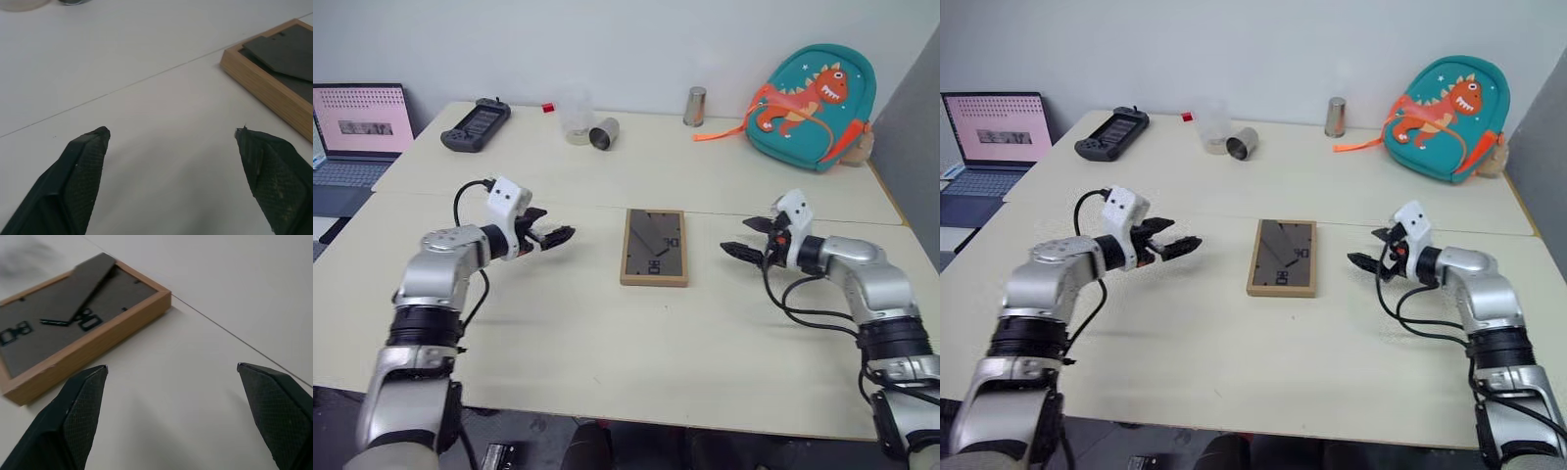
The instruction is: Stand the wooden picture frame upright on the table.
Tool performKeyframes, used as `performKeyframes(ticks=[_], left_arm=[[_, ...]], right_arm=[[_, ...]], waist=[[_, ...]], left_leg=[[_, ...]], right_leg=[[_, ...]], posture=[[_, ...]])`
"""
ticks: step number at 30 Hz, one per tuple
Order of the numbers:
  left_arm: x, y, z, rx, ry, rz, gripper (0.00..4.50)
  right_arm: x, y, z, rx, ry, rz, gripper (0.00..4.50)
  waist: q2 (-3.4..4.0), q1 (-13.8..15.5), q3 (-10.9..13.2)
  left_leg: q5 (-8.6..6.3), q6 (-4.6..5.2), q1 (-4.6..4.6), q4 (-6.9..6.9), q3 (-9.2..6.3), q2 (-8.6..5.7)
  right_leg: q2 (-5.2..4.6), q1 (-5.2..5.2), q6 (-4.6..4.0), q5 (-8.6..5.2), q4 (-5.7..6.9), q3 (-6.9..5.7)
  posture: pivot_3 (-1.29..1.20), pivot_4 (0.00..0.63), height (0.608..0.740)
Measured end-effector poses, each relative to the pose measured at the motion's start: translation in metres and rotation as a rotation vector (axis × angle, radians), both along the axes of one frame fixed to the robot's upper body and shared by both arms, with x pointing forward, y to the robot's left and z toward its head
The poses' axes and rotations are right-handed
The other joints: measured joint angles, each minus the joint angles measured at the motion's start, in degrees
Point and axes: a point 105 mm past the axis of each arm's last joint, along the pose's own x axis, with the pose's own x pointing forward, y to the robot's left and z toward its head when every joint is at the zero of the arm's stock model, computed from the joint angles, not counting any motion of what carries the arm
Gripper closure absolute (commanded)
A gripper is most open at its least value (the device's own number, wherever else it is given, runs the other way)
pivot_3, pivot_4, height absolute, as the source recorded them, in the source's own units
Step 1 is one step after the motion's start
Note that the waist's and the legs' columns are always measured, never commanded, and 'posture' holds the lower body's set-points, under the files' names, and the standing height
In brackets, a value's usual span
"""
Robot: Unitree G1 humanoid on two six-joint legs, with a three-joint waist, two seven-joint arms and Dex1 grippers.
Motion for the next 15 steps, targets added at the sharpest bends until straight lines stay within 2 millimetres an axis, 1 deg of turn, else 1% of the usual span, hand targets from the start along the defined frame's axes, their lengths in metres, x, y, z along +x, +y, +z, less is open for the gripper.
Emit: performKeyframes(ticks=[3, 4, 8, 10, 13, 15], left_arm=[[0.011, -0.019, -0.007, -0.01, -0.027, 0.006, 1.55], [0.013, -0.025, -0.011, -0.008, -0.027, 0.004, 1.74], [0.024, -0.036, -0.022, -0.001, -0.033, 0.039, 2.59], [0.029, -0.045, -0.029, -0.003, -0.025, 0.053, 3.11], [0.03, -0.058, -0.041, 0.005, -0.007, 0.027, 3.77], [0.03, -0.062, -0.045, 0.0, 0.003, 0.022, 4.22]], right_arm=[[0.009, 0.012, -0.01, -0.004, -0.008, -0.03, 1.45], [0.011, 0.019, -0.015, -0.008, -0.008, -0.026, 1.67], [0.019, 0.025, -0.025, -0.028, -0.016, -0.062, 2.66], [0.024, 0.034, -0.028, -0.04, -0.026, -0.073, 3.22], [0.027, 0.048, -0.035, -0.059, -0.026, -0.061, 3.98], [0.029, 0.05, -0.037, -0.06, -0.03, -0.065, 4.46]], waist=[[0.0, 0.21, 0.0], [0.0, 0.22, 0.0], [0.0, 0.24, 0.0], [0.0, 0.17, 0.0], [0.0, 0.11, 0.0], [0.0, 0.11, 0.0]], left_leg=[[0.0, -0.01, -0.02, -0.03, 0.01, 0.01], [0.03, -0.06, -0.03, -0.05, 0.02, 0.01], [0.1, -0.18, -0.03, -0.07, 0.05, 0.0], [0.1, -0.18, -0.03, -0.07, 0.08, 0.0], [0.1, -0.19, -0.02, -0.07, 0.07, 0.0], [0.11, -0.2, -0.02, -0.06, 0.08, 0.0]], right_leg=[[0.0, -0.04, -0.01, 0.01, 0.0, -0.01], [-0.01, -0.06, -0.02, 0.01, 0.0, -0.01], [-0.04, -0.07, -0.03, 0.02, 0.01, -0.02], [-0.04, -0.07, -0.03, 0.02, 0.01, -0.01], [-0.04, -0.08, -0.03, 0.02, 0.03, -0.02], [-0.04, -0.07, -0.03, 0.02, 0.04, -0.02]], posture=[[0.0, 0.15, 0.74], [0.0, 0.15, 0.74], [0.0, 0.15, 0.74], [0.0, 0.15, 0.74], [0.0, 0.15, 0.74], [0.0, 0.15, 0.74]])
